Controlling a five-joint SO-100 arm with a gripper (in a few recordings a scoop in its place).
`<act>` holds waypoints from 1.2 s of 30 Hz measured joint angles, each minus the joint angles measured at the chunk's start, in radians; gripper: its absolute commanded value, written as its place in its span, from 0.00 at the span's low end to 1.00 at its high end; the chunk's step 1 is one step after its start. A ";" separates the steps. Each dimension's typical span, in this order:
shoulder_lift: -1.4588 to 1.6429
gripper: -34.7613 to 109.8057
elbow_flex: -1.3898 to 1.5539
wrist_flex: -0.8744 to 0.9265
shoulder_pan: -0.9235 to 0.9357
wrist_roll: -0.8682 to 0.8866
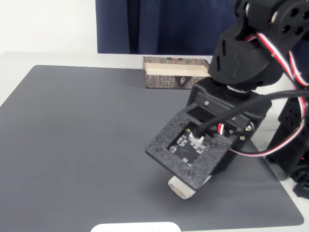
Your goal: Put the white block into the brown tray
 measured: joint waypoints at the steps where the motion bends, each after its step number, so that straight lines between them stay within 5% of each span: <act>1: 0.000 0.41 0.000 0.000 0.005 0.011; 36: -0.130 0.51 -0.095 -0.021 0.032 -0.060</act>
